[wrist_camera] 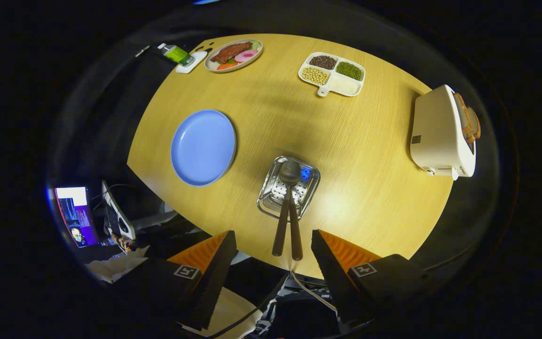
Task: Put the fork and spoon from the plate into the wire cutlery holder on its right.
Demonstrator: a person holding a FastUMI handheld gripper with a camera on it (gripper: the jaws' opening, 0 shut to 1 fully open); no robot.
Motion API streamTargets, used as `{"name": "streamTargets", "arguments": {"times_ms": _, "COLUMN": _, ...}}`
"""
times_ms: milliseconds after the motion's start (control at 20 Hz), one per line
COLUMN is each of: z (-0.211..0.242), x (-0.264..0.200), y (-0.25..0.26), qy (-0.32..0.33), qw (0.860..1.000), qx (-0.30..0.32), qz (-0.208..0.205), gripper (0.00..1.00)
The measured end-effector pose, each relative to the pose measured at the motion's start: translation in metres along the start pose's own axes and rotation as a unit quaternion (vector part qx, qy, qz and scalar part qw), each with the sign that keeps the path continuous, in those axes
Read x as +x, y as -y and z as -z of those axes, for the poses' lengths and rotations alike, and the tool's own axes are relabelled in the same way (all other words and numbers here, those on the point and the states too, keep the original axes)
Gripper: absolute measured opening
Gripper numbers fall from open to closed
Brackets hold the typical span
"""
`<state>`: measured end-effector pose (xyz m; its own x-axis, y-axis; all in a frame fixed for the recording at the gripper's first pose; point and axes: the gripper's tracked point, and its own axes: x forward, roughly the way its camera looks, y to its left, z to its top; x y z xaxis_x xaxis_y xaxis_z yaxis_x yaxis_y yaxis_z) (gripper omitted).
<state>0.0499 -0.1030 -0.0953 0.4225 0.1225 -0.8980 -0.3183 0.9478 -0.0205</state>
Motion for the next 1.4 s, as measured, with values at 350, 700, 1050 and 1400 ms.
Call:
{"name": "streamTargets", "arguments": {"times_ms": 350, "z": -0.004, "x": -0.024, "y": -0.014, "qy": 0.099, "qw": 0.994, "qx": 0.049, "qz": 0.005, "gripper": 1.0}}
{"name": "streamTargets", "arguments": {"times_ms": 700, "z": -0.023, "x": -0.071, "y": -0.034, "qy": 0.248, "qw": 0.965, "qx": 0.082, "qz": 0.014, "gripper": 1.0}}
{"name": "streamTargets", "arguments": {"times_ms": 1050, "z": -0.053, "x": -0.144, "y": -0.04, "qy": 0.412, "qw": 0.904, "qx": 0.104, "qz": 0.052, "gripper": 1.0}}
{"name": "streamTargets", "arguments": {"times_ms": 1400, "z": -0.049, "x": -0.241, "y": -0.039, "qy": 0.564, "qw": 0.806, "qx": 0.104, "qz": 0.145, "gripper": 0.99}}
